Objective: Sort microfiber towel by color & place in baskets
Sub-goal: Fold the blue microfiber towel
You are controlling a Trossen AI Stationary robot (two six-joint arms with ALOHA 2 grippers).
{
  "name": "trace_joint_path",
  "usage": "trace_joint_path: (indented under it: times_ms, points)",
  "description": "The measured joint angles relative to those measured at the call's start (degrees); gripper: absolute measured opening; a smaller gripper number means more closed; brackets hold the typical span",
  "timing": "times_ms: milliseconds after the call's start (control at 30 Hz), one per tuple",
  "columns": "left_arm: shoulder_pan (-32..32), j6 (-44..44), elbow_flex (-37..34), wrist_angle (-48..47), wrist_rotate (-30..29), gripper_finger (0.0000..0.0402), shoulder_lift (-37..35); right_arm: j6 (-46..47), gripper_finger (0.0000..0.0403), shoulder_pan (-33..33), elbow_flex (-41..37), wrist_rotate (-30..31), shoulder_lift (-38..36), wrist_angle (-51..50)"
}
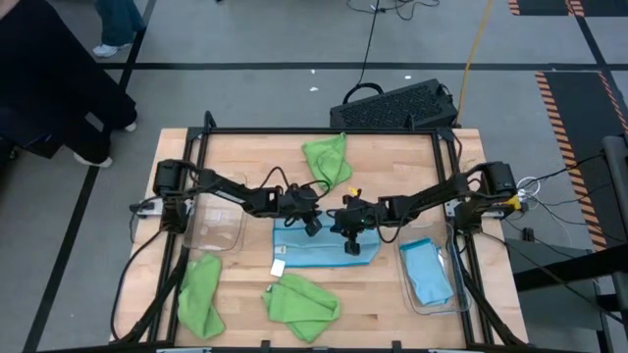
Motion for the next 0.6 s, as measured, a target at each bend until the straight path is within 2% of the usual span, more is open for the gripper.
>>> trace_joint_path:
  times_ms: [167,267,433,600]
  points:
    - [0.0,1.0,0.0,-0.1,1.1,0.0115,1.4,0.8,0.0001,0.3,0.1,8.1,2.5,3.1]
    - [0.0,1.1,0.1,0.1,1.1,0.0115,1.6,0.7,0.0001,-0.2,0.0,9.7,4.6,4.3]
    - [0.0,2.7,0.1,-0.3,1.1,0.0115,1.7,1.0,0.0001,-0.9,0.0,5.9,7.9,7.4]
    - [0.1,2.9,0.1,-0.8,1.1,0.0115,1.7,1.1,0.0001,1.0,0.0,-2.8,7.9,8.1]
